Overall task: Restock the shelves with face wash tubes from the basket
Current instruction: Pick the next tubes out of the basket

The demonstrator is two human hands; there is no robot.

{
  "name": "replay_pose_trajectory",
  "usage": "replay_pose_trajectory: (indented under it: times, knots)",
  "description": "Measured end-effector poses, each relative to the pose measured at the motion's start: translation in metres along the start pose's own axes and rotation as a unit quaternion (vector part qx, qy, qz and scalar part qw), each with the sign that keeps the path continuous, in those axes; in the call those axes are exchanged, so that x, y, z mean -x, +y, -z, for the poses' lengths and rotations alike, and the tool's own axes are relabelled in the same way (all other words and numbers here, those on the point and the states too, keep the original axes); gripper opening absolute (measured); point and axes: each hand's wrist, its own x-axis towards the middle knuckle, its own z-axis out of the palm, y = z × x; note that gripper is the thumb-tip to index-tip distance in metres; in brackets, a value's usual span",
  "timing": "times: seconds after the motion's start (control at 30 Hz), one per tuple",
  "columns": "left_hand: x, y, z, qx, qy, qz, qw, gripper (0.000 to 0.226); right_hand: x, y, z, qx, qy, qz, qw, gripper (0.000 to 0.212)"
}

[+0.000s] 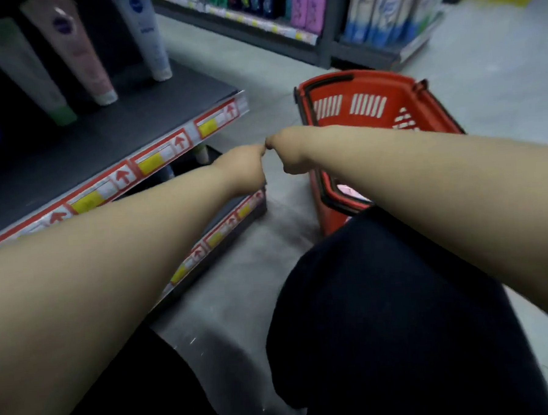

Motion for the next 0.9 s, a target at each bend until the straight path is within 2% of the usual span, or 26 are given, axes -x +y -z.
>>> replay_pose_trajectory:
  times: [0.13,0.3,0.37,0.6,0.67,0.77,0.9]
  knots:
    - [-0.03,0.048,-0.006,-0.066,-0.003,-0.071,0.995,0.066,0.026,0.055,-0.006,0.005,-0.008,-0.062,0.998,0.05]
    - [-0.069,0.102,-0.036,-0.087,-0.016,-0.147,0.985,0.044,0.046,0.104,-0.045,-0.053,-0.028,-0.122,0.991,0.044]
    - [-0.085,0.12,-0.047,-0.1,-0.031,-0.15,0.983,0.043,0.042,0.124,-0.065,-0.065,-0.037,-0.143,0.987,0.047]
    - [-0.148,0.152,-0.093,-0.124,-0.12,-0.146,0.974,0.069,0.007,0.188,-0.121,-0.142,-0.06,-0.218,0.964,0.063]
    - [-0.165,0.16,-0.102,-0.129,-0.142,-0.15,0.97,0.059,-0.008,0.2,-0.136,-0.161,-0.074,-0.24,0.954,0.064]
    - [-0.196,0.171,-0.113,-0.117,-0.13,-0.145,0.974,0.039,-0.028,0.221,-0.153,-0.185,-0.079,-0.271,0.941,0.058]
    - [-0.22,0.182,-0.133,-0.122,-0.153,-0.124,0.973,0.033,-0.04,0.248,-0.187,-0.225,-0.082,-0.298,0.924,0.068]
